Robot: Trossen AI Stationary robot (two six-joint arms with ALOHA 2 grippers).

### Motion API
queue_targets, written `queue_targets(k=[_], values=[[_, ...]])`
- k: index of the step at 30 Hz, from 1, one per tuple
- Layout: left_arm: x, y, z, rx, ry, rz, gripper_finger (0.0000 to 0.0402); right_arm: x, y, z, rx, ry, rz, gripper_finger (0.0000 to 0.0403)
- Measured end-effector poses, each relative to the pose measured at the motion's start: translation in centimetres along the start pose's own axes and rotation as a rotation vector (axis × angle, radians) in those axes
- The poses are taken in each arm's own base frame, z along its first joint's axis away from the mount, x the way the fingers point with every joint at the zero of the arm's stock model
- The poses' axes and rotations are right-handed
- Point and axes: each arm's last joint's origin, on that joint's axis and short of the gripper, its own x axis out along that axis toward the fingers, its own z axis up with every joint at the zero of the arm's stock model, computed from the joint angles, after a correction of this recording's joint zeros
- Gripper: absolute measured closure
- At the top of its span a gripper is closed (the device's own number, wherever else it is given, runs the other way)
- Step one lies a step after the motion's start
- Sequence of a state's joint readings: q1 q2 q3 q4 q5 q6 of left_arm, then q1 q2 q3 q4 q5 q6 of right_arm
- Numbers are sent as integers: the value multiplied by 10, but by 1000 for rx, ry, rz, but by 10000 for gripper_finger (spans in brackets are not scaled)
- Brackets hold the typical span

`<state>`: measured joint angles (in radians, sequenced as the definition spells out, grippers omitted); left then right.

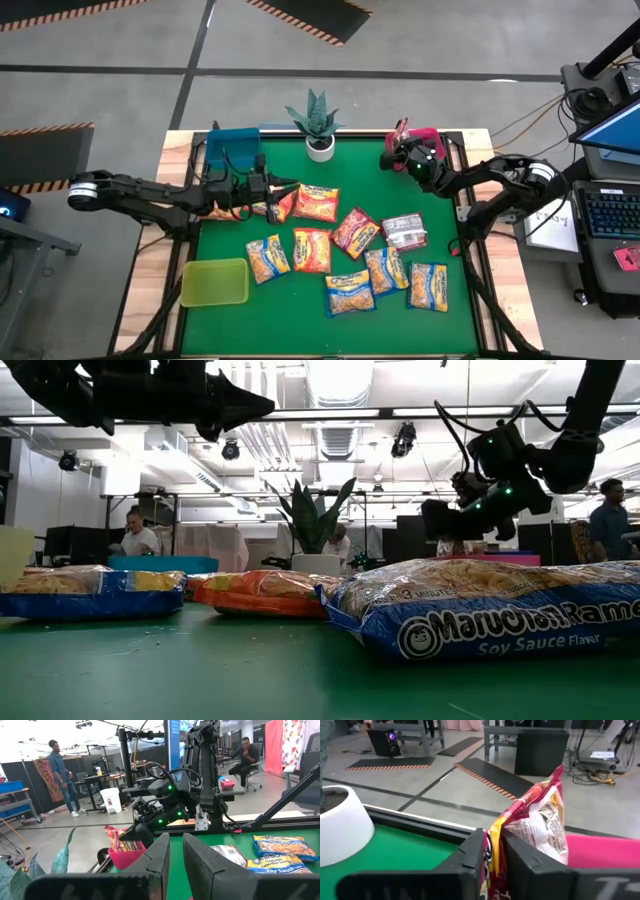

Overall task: Sort Maruchan noodles
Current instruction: Put the red noodle pack into the pink bin

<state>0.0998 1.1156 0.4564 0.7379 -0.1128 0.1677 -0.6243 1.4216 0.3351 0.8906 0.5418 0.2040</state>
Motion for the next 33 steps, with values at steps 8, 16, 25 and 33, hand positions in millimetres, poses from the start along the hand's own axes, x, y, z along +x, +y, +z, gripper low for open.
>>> queue_targets(k=[8,16,25,33], values=[[0,0,0,-4,2,0,365,2,4,-6,-40,100,101,270],[0,0,0,-20,1,0,365,16,15,4,-148,264,84,246],[0,0,0,-38,1,-1,365,22,24,27,-191,379,58,242],[0,-1,-3,-73,30,-4,365,19,30,53,-206,466,41,233]])
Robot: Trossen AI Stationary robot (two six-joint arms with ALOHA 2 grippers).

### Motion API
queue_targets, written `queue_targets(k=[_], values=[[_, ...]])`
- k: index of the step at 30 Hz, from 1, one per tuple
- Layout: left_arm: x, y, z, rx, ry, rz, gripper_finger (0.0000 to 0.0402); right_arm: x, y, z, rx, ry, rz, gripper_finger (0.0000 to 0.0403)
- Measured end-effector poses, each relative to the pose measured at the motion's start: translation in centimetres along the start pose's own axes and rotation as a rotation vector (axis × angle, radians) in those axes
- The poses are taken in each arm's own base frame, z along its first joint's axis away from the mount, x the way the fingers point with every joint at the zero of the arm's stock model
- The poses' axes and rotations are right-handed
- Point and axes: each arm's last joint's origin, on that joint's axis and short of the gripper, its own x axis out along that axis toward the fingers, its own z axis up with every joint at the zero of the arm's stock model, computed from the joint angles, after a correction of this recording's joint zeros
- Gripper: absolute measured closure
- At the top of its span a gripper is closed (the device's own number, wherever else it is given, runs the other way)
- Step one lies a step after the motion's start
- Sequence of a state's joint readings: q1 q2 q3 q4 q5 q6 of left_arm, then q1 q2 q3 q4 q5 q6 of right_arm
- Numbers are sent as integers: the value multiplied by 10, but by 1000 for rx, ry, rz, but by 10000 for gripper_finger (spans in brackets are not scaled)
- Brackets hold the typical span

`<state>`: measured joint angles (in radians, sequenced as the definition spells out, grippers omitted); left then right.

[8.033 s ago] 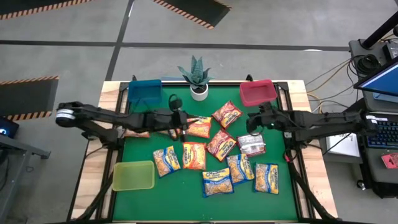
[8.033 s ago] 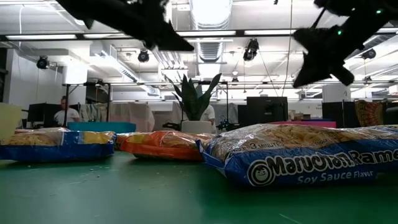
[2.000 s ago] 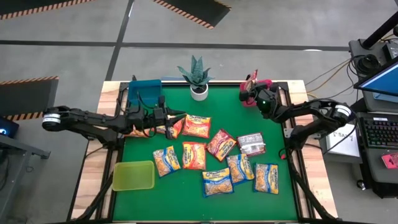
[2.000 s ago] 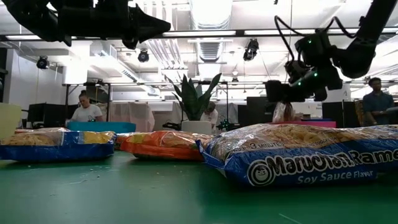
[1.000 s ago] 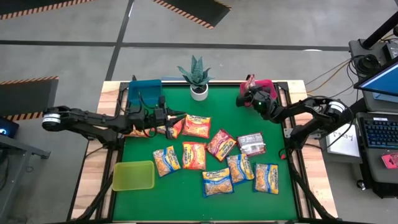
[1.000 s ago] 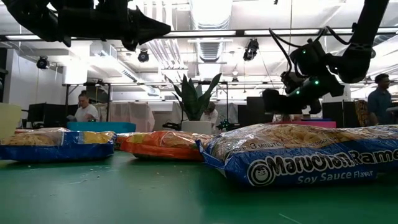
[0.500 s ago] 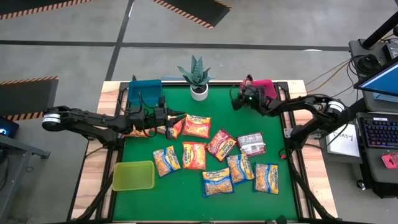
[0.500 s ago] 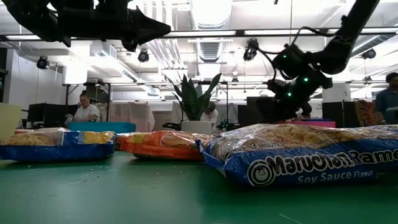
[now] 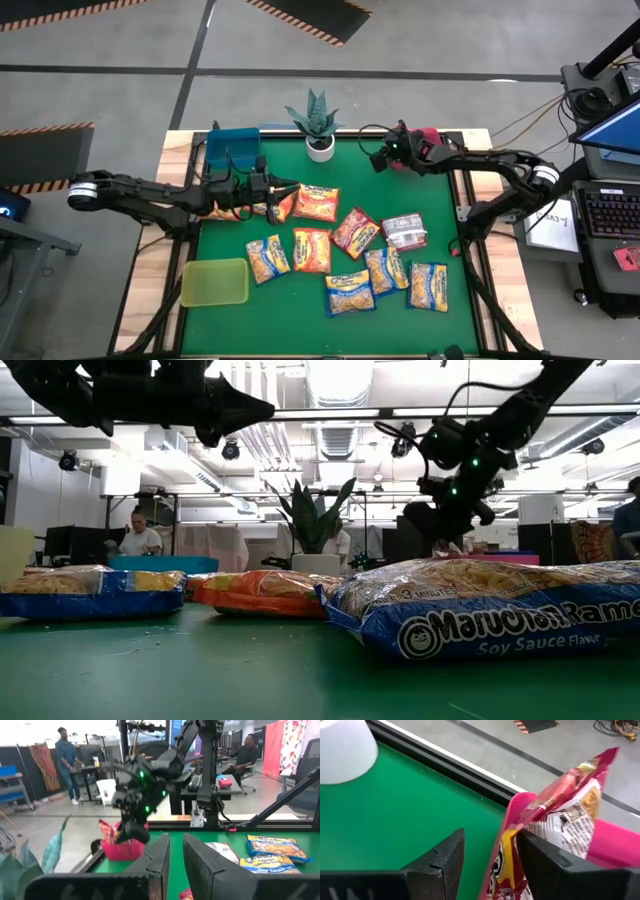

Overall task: Sort Maruchan noodles
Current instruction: Put the red noodle pack into the pink bin, then put the orange noodle pack into the yellow bin

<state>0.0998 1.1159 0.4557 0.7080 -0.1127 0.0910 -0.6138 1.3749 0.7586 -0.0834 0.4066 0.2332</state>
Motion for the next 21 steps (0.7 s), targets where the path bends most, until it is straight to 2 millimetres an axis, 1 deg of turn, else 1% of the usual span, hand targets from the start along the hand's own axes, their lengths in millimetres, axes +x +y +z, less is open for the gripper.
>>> queue_targets(k=[5,10,16,18,21], values=[[0,-1,-5,-52,49,-3,365,-19,3,15,9,-20,39,233],[-1,-1,-11,-111,119,-4,365,-45,9,25,25,-67,97,237],[-2,-3,-18,-149,190,-7,365,-83,26,24,57,-116,225,244],[-2,-3,-19,-147,203,-9,365,-95,35,20,82,-109,323,247],[-3,-3,-22,-145,226,-9,365,-110,54,10,113,-34,506,251]])
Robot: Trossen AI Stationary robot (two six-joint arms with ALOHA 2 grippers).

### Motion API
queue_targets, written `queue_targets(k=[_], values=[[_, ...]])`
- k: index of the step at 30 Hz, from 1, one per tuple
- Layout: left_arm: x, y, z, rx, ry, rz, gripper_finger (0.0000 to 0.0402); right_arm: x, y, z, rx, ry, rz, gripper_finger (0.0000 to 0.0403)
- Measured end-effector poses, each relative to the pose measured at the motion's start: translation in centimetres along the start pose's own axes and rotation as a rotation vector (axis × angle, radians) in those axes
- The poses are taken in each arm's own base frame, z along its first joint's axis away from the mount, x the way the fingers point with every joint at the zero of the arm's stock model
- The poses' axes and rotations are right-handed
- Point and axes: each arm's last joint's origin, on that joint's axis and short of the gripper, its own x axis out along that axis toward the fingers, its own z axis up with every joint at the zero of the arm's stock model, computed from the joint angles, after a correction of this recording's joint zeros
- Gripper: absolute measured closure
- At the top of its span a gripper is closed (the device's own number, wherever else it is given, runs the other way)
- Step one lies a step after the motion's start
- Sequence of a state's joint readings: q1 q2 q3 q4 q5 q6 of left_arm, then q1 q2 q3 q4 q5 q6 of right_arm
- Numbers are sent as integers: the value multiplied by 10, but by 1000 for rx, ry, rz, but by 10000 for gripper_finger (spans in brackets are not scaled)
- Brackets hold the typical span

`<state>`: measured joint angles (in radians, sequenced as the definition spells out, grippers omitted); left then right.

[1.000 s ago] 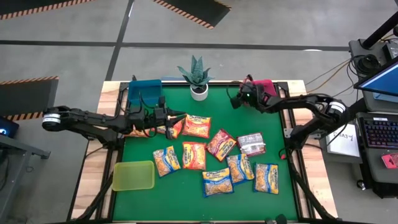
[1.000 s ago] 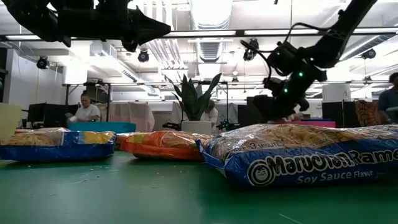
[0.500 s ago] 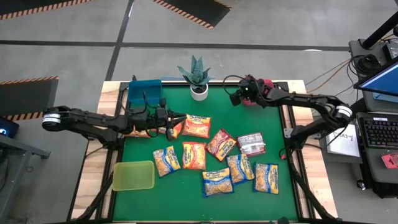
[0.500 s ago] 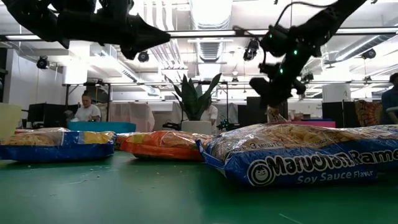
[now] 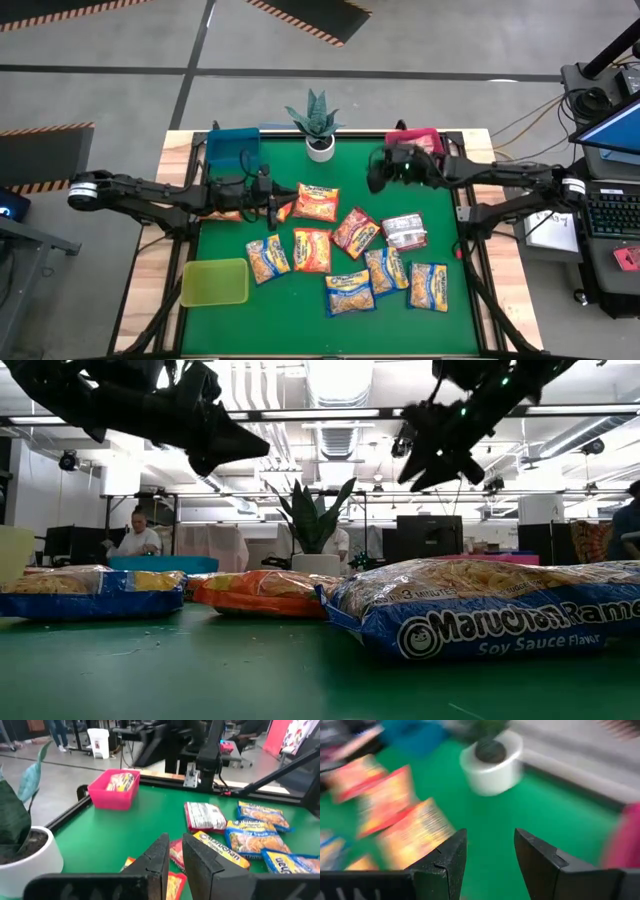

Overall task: Sort Maruchan noodles
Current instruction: Put the orange noodle pack into the yellow bin

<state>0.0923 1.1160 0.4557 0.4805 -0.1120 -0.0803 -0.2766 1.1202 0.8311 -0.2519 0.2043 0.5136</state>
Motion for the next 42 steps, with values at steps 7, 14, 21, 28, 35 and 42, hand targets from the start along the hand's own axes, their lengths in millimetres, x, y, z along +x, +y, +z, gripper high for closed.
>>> queue_targets(k=[7,14,21,28,35,42], values=[[-1,1,-11,14,115,9,365,-3,51,-40,42,159,178,264],[-3,0,-22,2,229,-44,365,5,74,-73,34,279,188,277],[-5,-1,-30,2,327,-88,365,24,77,-94,4,373,148,295],[-6,0,-32,-11,347,-80,365,41,74,-106,-27,413,93,321],[-5,0,-30,-53,320,-57,362,57,72,-100,-98,320,96,362],[2,1,-33,-194,306,-11,329,88,69,-88,-134,164,163,393]])
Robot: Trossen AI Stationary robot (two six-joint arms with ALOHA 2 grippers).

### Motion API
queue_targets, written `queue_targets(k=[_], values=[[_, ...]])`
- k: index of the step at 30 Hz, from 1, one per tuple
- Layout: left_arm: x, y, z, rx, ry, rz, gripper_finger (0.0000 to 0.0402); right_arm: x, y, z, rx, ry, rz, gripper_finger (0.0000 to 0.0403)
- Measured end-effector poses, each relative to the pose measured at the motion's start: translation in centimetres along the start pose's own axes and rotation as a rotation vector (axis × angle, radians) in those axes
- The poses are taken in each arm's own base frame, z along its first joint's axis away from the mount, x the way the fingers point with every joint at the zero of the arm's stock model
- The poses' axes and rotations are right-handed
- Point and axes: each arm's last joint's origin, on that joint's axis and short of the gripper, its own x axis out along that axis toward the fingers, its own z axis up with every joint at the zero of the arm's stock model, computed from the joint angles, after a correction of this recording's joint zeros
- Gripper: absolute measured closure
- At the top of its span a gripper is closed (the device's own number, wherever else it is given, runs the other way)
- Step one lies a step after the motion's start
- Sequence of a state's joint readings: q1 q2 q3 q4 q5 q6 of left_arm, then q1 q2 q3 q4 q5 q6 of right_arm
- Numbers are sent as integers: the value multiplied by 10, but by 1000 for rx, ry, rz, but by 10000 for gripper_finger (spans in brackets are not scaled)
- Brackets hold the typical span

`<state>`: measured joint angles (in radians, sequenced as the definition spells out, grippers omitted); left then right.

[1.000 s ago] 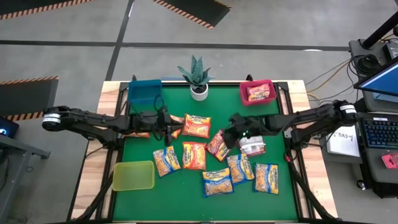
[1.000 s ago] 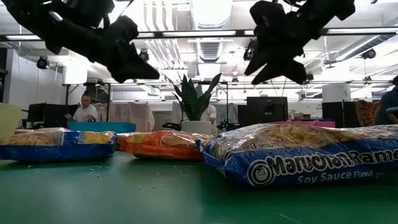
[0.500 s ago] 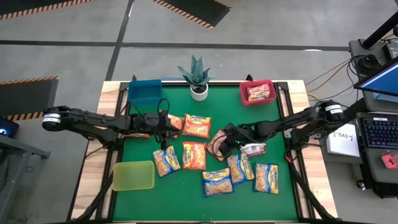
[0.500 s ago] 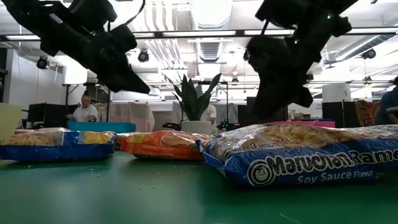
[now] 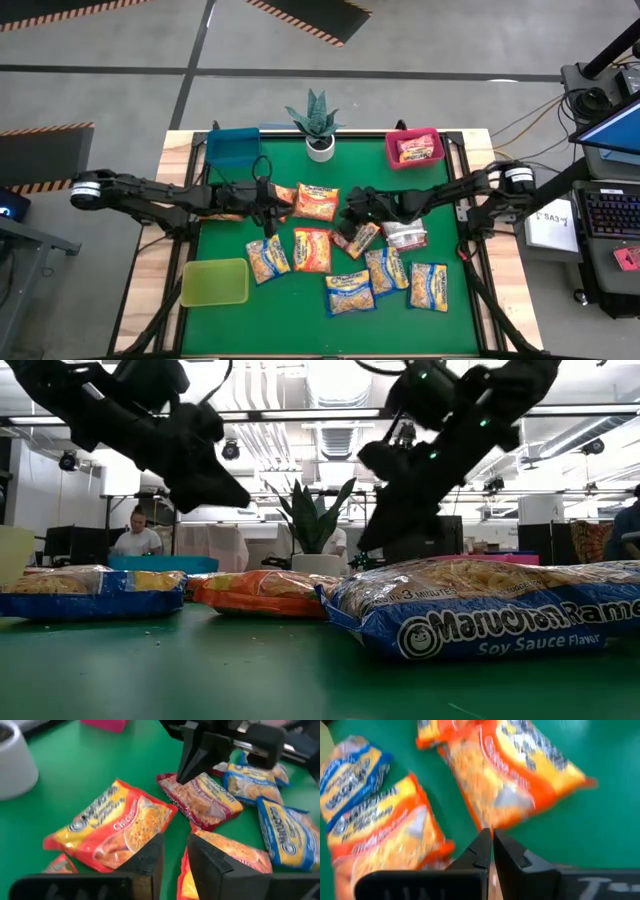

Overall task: Sort Maruchan noodles
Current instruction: Put the orange noodle pack into the yellow bin

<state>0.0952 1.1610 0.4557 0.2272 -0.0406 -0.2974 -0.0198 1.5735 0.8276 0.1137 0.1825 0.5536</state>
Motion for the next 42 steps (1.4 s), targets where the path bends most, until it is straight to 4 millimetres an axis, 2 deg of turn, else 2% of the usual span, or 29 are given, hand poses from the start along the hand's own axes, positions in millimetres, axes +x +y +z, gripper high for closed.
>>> queue_targets(k=[9,19,24,32,42], values=[[27,6,-13,-212,39,33,256,36,-16,2,-20,-99,1,394],[46,20,-19,-352,29,79,197,60,-31,-6,-31,-42,-62,394],[55,25,-20,-410,45,105,182,67,-39,-13,-33,25,-110,394],[69,29,-8,-430,37,122,156,68,-41,-15,-47,36,-117,394],[69,41,-3,-446,134,214,134,70,-42,-18,-71,47,-119,394]])
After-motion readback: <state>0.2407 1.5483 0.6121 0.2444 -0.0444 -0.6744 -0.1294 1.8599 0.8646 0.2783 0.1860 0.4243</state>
